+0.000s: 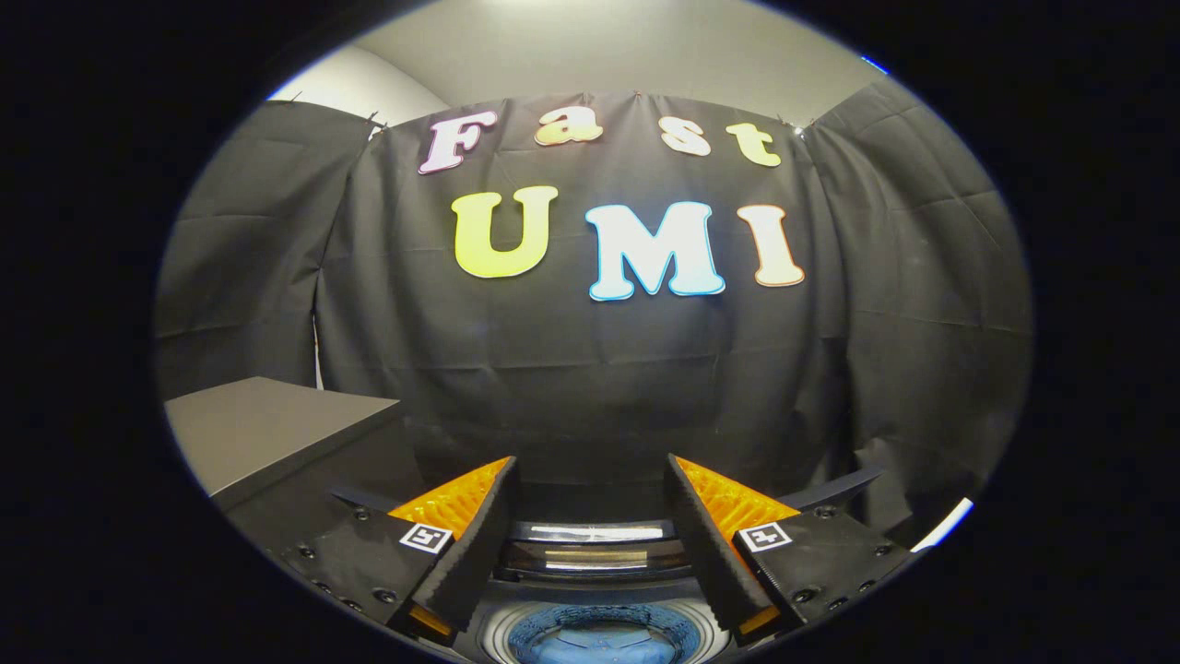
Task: Put the clothes into the washing machine and then close the washing machine lid.
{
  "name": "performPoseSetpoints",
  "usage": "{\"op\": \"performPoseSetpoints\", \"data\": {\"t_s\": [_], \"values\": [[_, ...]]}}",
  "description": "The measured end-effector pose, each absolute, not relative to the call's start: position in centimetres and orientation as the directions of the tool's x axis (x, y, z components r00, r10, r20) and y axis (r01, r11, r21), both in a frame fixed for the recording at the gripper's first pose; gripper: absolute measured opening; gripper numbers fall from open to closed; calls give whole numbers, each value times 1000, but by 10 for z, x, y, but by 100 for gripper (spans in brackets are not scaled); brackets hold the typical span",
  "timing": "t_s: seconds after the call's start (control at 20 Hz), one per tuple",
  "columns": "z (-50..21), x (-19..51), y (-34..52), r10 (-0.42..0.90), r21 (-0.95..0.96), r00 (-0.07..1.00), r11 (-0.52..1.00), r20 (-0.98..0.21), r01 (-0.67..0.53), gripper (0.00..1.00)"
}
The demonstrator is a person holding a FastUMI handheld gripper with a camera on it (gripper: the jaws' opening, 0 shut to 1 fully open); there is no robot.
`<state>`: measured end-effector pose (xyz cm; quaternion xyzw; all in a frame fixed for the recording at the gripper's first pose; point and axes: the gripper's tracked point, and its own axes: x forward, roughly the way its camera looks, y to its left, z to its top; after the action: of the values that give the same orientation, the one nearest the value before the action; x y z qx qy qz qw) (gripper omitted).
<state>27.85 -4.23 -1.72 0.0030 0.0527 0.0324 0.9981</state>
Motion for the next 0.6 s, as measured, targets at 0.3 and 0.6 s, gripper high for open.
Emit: {"op": "performPoseSetpoints", "data": {"t_s": [0.3,0.6], "values": [[-30,255,-43,68,13,991,998,-113,-67,97],[-61,211,-44,71,-10,990,997,-118,-72,97]]}}
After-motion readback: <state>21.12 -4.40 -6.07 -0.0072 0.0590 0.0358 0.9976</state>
